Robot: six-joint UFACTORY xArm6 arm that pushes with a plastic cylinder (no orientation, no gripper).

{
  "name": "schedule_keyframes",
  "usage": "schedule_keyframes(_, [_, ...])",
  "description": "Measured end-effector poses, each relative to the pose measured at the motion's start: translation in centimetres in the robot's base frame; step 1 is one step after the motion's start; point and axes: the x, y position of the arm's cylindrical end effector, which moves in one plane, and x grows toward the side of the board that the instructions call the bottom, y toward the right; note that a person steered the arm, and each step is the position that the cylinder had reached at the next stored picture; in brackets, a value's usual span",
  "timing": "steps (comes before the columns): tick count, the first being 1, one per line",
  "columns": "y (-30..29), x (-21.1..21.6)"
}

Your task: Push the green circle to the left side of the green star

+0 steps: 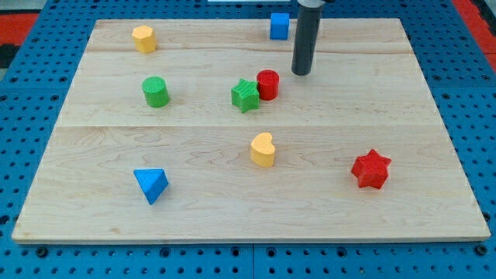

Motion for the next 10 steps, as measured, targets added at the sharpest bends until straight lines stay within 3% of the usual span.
schedule_keyframes(2, [-13.9,-2.6])
schedule_keyframes(4, [-27.1,1.9])
schedule_keyframes(5, [-29.5,4.4])
schedule_keyframes(6, [-26.2,7.4])
schedule_keyframes(8, [-24.8,6.0])
schedule_keyframes(10, [-19.6,7.7])
